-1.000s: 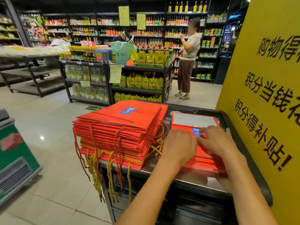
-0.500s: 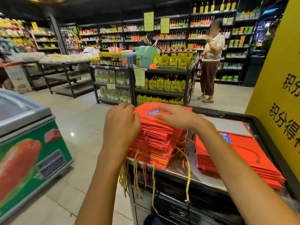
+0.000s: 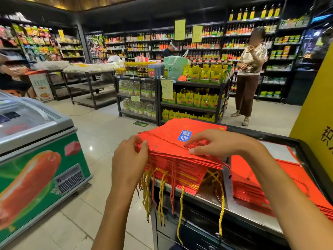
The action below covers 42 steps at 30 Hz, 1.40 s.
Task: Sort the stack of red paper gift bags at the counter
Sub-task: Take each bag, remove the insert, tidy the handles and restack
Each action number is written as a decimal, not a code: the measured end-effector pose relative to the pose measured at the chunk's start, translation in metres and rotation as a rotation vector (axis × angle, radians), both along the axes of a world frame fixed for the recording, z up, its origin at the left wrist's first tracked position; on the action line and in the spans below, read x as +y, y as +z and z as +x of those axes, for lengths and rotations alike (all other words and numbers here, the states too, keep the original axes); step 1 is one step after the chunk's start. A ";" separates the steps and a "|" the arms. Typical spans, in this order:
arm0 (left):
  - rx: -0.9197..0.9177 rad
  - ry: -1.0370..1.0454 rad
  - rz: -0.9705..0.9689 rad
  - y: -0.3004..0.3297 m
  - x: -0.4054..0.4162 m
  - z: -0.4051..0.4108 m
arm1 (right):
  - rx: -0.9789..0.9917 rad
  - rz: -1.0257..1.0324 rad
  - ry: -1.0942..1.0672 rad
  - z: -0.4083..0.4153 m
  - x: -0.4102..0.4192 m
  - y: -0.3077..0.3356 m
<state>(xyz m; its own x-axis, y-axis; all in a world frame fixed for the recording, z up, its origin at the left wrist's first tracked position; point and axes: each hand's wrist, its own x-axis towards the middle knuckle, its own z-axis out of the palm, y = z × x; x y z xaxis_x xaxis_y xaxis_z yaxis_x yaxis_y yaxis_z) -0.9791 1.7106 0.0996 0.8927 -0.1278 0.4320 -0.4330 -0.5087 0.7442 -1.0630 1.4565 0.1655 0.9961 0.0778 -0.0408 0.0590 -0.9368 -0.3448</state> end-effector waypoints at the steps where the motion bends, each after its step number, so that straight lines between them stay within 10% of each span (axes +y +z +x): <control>1: 0.015 -0.014 -0.075 -0.001 -0.001 -0.005 | -0.017 -0.005 -0.003 0.003 0.003 0.006; 16: 0.084 -0.108 -0.337 -0.022 -0.001 -0.033 | -0.229 -0.168 0.006 0.085 0.072 0.004; 26: 0.071 -0.131 -0.373 -0.028 -0.001 -0.031 | 0.105 -0.132 0.044 0.027 -0.002 0.026; 42: -0.021 -0.138 -0.316 -0.031 0.003 -0.029 | -0.307 0.076 0.163 0.089 0.047 -0.008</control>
<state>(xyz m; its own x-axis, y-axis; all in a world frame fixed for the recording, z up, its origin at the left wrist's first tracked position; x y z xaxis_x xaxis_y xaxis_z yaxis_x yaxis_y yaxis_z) -1.0083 1.7132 0.0691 0.8669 -0.1036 0.4876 -0.4985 -0.1906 0.8457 -0.9737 1.5039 0.1579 0.9353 0.2279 0.2708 0.3173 -0.8789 -0.3562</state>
